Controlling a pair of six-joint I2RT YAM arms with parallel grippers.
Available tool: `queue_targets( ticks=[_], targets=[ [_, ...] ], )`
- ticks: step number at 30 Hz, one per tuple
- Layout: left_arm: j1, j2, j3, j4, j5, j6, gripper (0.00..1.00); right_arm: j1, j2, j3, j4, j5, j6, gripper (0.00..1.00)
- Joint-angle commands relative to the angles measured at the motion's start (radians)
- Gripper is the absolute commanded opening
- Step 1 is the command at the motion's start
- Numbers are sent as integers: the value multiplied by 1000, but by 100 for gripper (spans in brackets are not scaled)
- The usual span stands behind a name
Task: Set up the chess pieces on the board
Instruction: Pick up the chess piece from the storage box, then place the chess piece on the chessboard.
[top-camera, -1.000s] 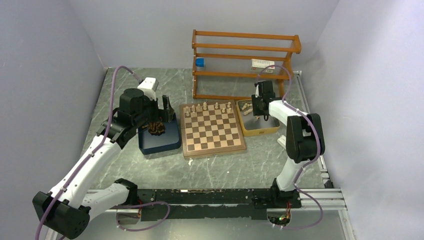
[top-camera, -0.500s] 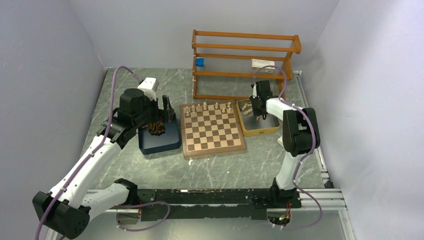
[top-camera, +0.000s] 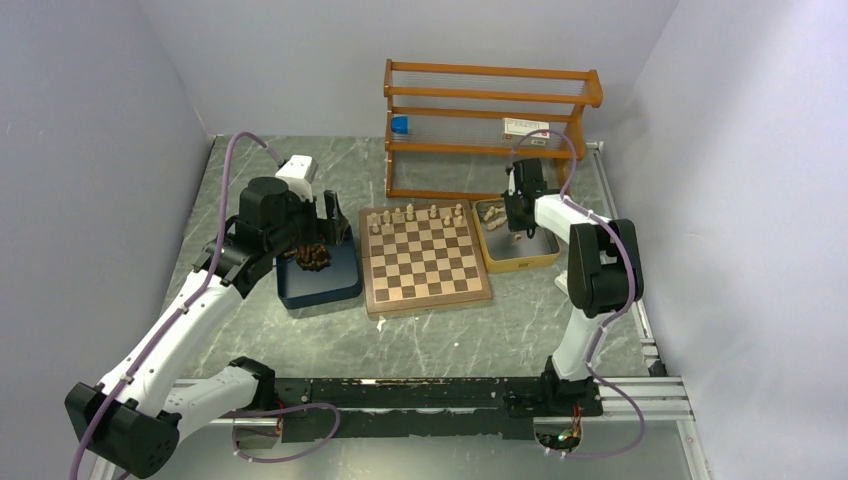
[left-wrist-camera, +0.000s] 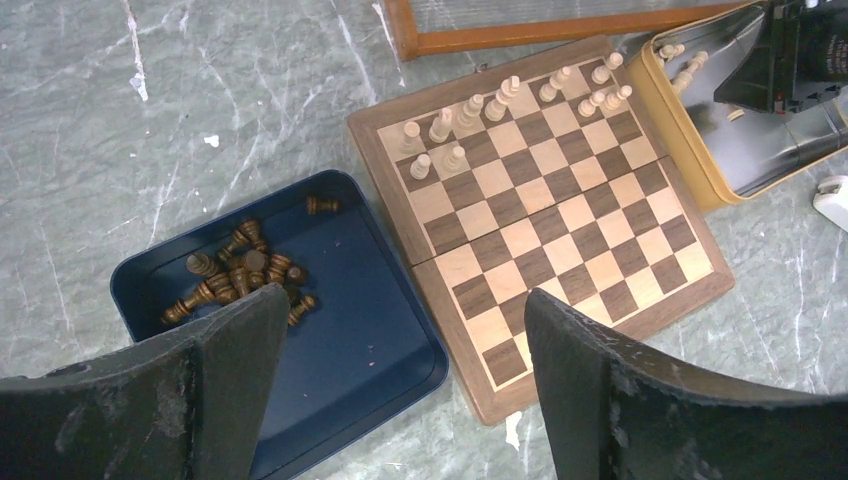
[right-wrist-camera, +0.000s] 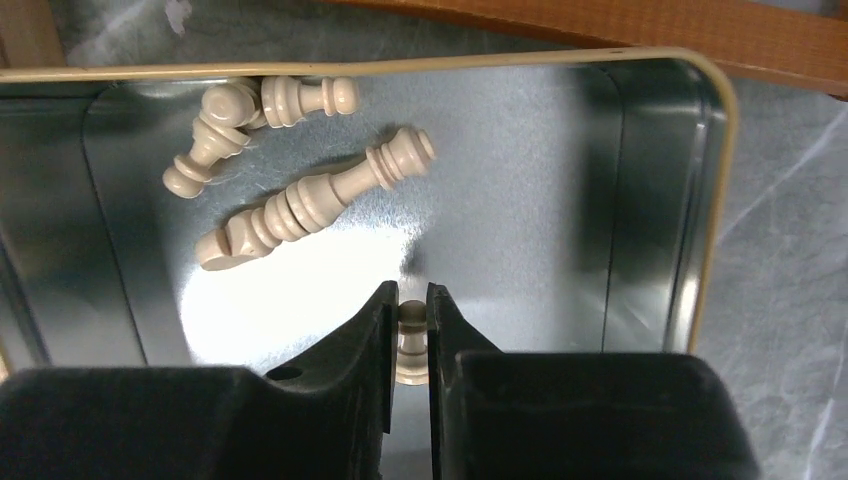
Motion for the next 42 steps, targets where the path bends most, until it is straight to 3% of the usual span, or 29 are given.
queue_targets(
  ticks=[1,5,10,15,19,27,42],
  targets=[
    [-4,0,3,18,14,-11,91,1,-91,23,-8,25,52,14],
    [-4,13,-1,30,14,-26,90,3,-119,45,-19,7,91,14],
    [-4,56,24,65,156,-115,88,16,-205,28,23,-144,181,14],
    [-7,80,-44,324,366,-220,77,91,-299,-17,149,-358,319,14],
    [-16,128,-83,489,402,-293,75,203,-354,-51,254,-399,444,14],
    [-116,281,-82,668,424,-352,81,361,-396,-132,540,-427,696,14],
    [-144,417,-58,789,417,-347,74,401,-446,-172,601,-435,759,15]
  ],
)
